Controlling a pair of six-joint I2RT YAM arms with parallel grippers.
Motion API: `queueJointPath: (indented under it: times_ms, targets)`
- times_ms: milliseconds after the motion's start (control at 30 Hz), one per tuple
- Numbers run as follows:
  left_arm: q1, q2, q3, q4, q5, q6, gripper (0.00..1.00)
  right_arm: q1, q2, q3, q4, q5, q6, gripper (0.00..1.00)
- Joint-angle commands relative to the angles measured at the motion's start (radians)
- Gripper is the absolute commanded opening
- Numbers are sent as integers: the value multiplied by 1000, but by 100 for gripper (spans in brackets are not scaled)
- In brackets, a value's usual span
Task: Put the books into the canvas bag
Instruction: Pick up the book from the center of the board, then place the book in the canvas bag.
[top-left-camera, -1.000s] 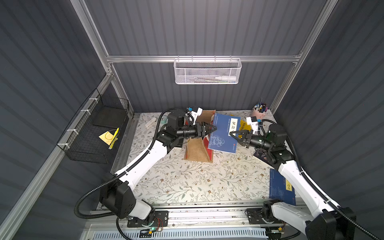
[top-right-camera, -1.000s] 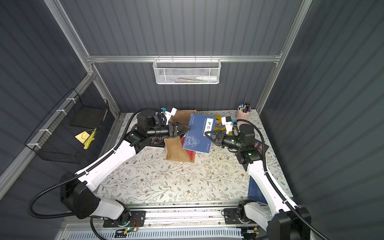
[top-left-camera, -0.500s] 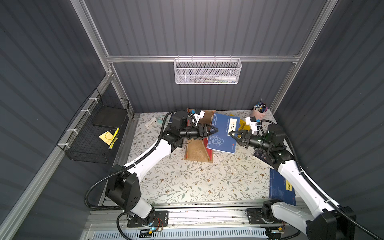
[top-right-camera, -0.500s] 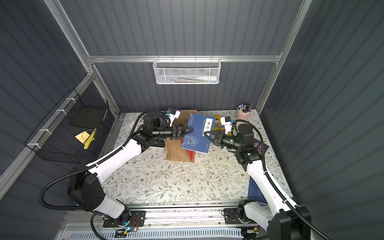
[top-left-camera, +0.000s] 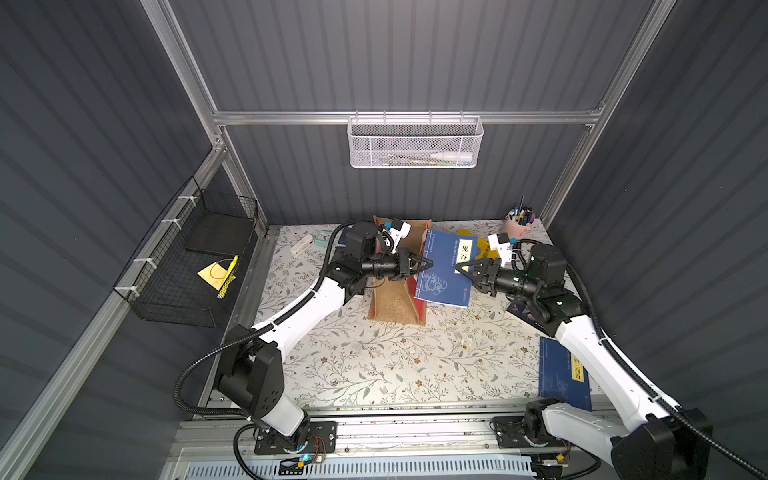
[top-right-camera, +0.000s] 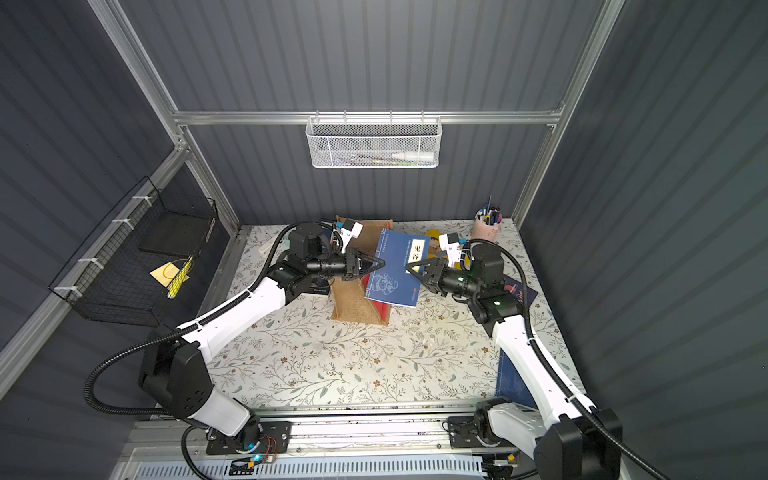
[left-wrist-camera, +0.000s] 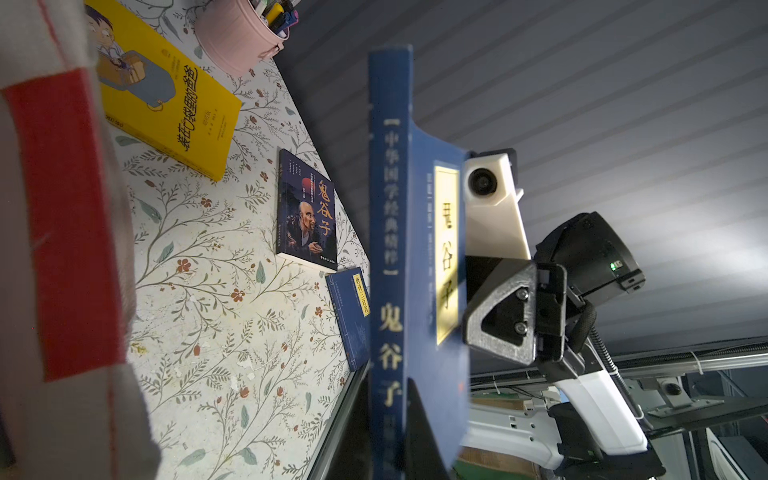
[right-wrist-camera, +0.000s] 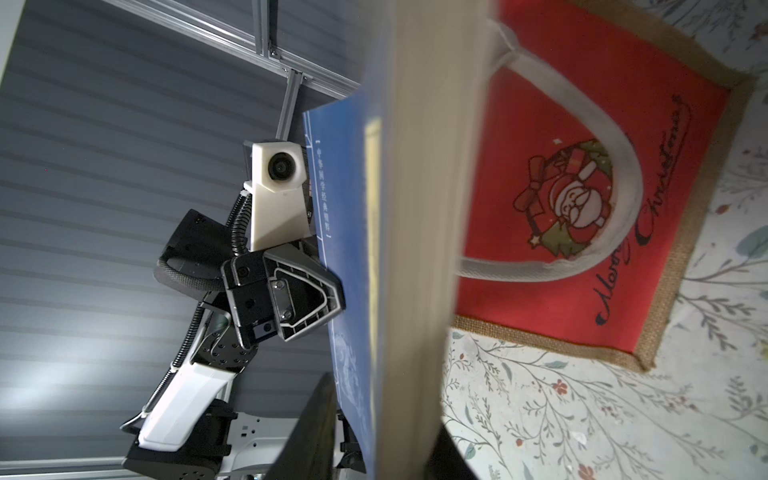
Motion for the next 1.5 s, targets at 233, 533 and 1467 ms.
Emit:
queueJointPath:
  times_ms: [233, 533, 1467]
  targets:
    - [99, -62, 167, -283, -145, 201, 0, 39, 80, 194, -238, 166, -167, 69]
    - [129, -141, 272, -544, -543, 390, 0, 133, 337, 456, -417, 353, -248, 71]
    - [136, -14, 475, -551, -568, 483, 0, 305, 581, 678, -663, 667, -342, 13]
